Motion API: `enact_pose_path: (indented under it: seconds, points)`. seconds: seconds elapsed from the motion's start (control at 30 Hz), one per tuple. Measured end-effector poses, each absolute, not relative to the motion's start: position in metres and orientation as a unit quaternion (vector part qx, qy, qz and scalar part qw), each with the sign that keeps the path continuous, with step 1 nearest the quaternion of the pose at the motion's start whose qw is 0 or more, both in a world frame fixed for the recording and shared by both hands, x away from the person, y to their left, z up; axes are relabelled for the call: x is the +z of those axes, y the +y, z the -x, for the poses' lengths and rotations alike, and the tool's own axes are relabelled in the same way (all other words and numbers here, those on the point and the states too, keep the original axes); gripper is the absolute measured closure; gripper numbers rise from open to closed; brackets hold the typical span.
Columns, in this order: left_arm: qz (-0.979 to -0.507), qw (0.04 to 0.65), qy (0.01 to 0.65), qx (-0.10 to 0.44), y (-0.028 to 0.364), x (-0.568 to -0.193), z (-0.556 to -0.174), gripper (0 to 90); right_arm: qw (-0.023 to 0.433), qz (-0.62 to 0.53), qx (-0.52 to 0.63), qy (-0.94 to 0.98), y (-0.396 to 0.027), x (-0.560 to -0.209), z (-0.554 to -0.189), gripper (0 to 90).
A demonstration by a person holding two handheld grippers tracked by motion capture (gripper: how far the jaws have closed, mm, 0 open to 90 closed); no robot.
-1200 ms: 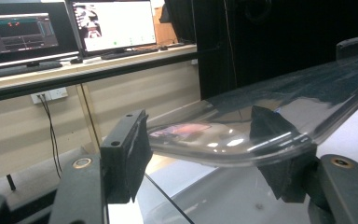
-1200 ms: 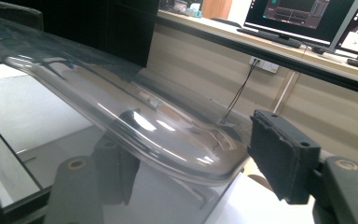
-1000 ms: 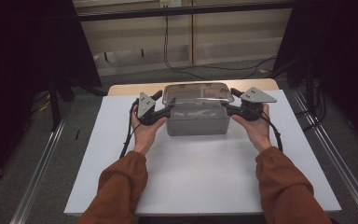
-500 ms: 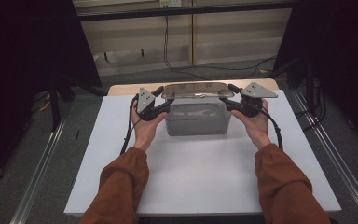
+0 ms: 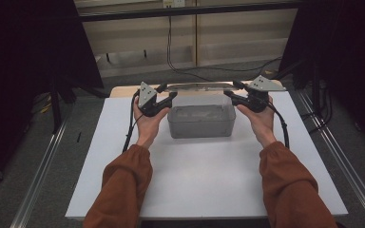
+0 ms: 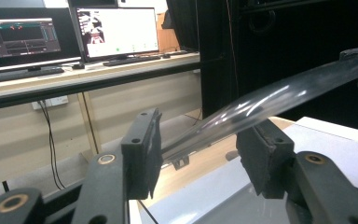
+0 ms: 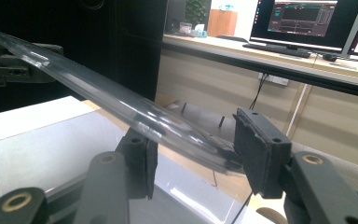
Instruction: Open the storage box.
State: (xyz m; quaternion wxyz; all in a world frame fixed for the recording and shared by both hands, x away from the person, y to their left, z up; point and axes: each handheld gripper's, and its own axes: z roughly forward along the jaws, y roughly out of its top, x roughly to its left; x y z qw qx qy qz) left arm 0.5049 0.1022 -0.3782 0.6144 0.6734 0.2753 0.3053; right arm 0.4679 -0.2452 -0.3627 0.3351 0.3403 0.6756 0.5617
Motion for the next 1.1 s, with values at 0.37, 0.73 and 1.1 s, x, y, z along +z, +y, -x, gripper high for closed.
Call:
enact_pose_path:
  seconds: [0.37,0.73,1.1]
  points:
    - [-0.674,0.609,0.273,0.316,0.103,-0.375,-0.516,57.1,0.334,-0.34,0.561,0.677,-0.249,-0.356,-0.477,54.9]
    - [-0.677,0.601,0.274,0.325,0.104,-0.37,-0.528,52.2,0.339,-0.341,0.566,0.67,-0.251,-0.351,-0.485,58.4]
    - [-0.68,0.599,0.282,0.314,0.103,-0.373,-0.539,57.3,0.339,-0.347,0.568,0.665,-0.254,-0.349,-0.495,61.0]
